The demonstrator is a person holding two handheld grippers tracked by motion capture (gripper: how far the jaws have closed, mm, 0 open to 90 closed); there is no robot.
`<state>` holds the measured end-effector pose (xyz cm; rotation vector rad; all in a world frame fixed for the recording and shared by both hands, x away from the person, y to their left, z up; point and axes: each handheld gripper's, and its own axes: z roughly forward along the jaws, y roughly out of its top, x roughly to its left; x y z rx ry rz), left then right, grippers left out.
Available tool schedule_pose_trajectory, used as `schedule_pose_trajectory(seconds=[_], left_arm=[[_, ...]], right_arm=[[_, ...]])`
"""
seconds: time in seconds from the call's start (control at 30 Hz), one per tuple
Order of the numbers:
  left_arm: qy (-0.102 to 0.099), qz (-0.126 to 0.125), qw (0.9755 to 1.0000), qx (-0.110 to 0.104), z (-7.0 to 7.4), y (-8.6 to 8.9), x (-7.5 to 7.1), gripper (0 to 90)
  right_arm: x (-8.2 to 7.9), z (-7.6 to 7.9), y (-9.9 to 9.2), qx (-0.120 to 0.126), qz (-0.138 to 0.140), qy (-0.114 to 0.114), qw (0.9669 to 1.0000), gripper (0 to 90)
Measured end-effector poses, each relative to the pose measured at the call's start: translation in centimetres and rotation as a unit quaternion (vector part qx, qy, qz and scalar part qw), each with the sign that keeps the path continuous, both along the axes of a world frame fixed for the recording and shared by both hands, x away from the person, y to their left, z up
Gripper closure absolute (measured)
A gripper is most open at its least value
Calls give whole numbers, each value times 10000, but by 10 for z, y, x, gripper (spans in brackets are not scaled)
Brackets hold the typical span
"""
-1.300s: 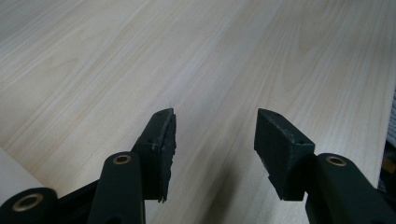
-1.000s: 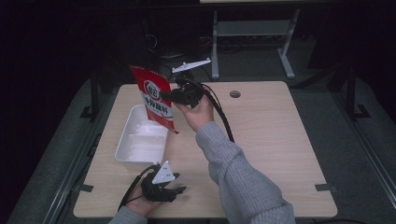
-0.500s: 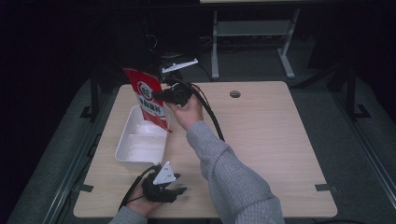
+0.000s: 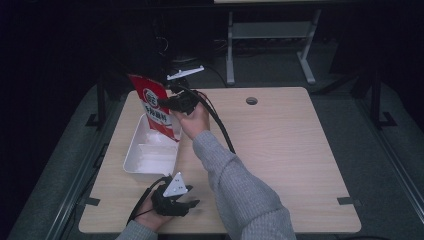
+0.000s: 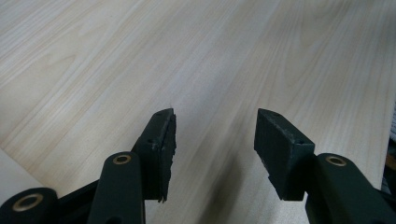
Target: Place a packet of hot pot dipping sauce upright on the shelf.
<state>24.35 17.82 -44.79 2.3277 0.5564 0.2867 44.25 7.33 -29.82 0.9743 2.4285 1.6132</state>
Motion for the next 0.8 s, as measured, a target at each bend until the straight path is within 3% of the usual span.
schedule_pose_trajectory(seconds=[0.8], left_arm=[[9, 31, 10000, -39, 0, 3, 2, 477]], right_arm=[[8, -23, 15, 72, -4, 39, 10000, 899]])
